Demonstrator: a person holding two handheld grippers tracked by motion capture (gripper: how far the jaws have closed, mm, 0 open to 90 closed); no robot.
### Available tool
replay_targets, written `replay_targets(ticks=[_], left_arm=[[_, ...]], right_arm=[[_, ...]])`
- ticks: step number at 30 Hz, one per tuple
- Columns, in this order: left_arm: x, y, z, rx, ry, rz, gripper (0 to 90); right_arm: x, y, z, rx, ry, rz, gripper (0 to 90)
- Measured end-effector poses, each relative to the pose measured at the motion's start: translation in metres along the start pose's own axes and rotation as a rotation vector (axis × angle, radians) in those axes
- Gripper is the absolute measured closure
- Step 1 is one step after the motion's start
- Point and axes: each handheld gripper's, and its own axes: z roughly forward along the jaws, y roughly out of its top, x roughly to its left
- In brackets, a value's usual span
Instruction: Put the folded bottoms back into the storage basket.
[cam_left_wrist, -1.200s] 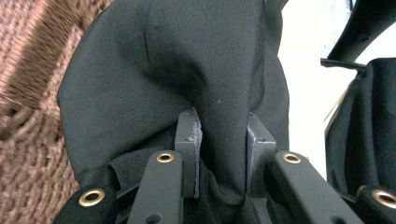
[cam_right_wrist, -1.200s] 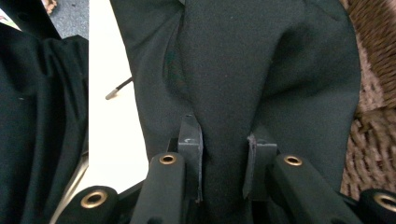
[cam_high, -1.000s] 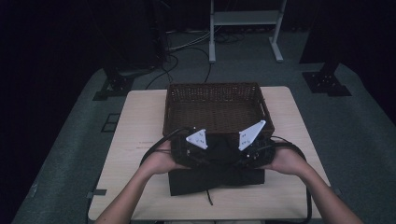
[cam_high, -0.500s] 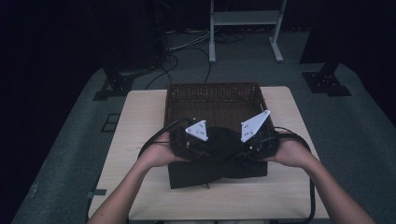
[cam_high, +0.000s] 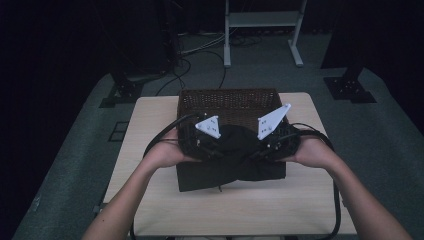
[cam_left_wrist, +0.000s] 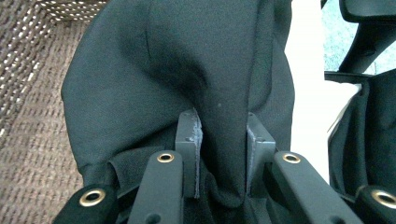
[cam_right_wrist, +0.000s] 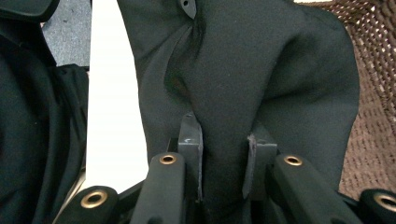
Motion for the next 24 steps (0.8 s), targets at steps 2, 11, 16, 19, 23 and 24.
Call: replay_targets(ticks=[2,11,16,19,23,24], left_arm=[[0.003,0.002,-0.005,0.004,-0.004,0.005,72.2],[0.015,0.014,-0.018,0.007,0.022,0.006,72.2],[0.024,0.02,-0.021,0.004,0.024,0.01,72.3],[0.028,0.024,-0.023,0.005,0.025,0.013,72.2],[0.037,0.031,-0.026,0.009,0.026,0.014,72.3],[0.039,0.033,-0.026,0.012,0.03,0.015,72.3]], right_arm=[[-0.002,0.003,-0.003,-0.008,0.001,-0.001,72.3],[-0.013,0.014,-0.014,-0.035,-0.011,0.005,72.3],[-0.021,0.019,-0.021,-0.024,-0.021,0.003,72.3],[-0.025,0.022,-0.025,-0.024,-0.026,-0.003,72.3],[-0.032,0.024,-0.032,-0.031,-0.03,0.005,72.3],[-0.034,0.025,-0.033,-0.036,-0.032,0.008,72.3]])
